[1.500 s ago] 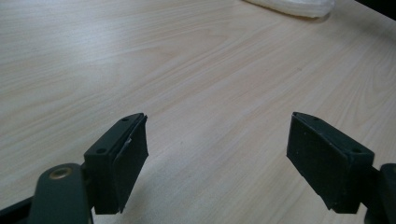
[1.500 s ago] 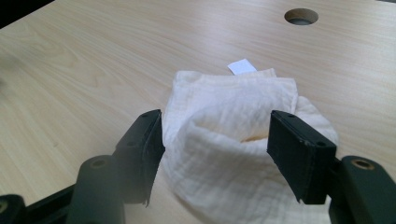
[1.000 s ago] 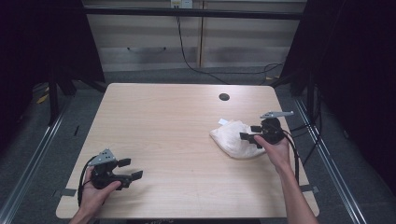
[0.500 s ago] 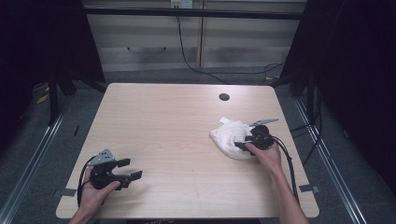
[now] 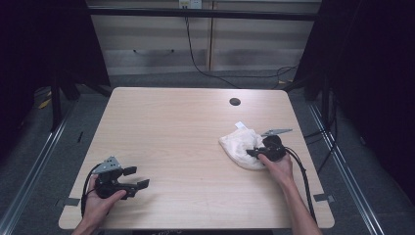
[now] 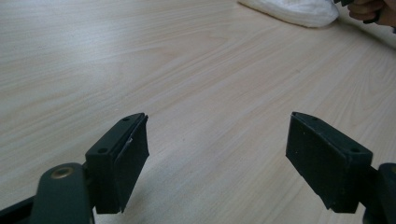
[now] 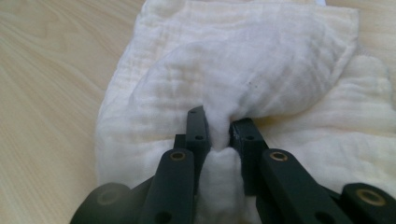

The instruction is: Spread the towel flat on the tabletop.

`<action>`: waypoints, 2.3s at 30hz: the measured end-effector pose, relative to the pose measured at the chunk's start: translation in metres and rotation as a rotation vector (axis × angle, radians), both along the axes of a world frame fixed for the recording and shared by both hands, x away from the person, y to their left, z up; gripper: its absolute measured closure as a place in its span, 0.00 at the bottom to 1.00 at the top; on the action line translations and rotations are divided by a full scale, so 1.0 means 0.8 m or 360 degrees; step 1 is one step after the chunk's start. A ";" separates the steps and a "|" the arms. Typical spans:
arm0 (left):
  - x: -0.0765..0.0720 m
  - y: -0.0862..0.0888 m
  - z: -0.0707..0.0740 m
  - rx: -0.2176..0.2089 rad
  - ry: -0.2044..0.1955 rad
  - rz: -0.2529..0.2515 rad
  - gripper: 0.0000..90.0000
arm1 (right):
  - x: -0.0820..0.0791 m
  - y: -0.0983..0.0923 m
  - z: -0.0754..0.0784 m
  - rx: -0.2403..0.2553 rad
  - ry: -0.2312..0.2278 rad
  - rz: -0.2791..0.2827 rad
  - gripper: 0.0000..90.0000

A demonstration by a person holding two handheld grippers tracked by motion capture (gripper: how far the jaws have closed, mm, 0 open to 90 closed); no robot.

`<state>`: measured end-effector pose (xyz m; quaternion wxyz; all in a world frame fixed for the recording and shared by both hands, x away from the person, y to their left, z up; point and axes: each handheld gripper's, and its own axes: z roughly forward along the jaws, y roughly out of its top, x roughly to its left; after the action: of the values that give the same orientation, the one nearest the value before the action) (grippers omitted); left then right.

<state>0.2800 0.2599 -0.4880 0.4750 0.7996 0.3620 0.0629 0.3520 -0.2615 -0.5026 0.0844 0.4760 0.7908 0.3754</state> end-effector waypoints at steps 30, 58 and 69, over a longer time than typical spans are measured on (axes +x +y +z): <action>0.027 -0.049 0.012 0.0061 0.0060 -0.0077 0.28 | -0.058 0.121 0.003 -0.0014 -0.0021 0.0475 0.89; 0.034 -0.097 0.012 0.0107 0.0029 -0.0198 0.31 | -0.078 0.172 0.033 0.0107 -0.0142 0.0642 0.57; 0.049 -0.088 0.037 0.0034 0.0005 -0.0174 0.39 | -0.092 0.077 0.070 0.0157 -0.0250 0.0359 0.53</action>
<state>0.3195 0.1892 -0.4584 0.4685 0.8233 0.3179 0.0394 0.2786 -0.2002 -0.4468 0.0798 0.3569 0.8108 0.4570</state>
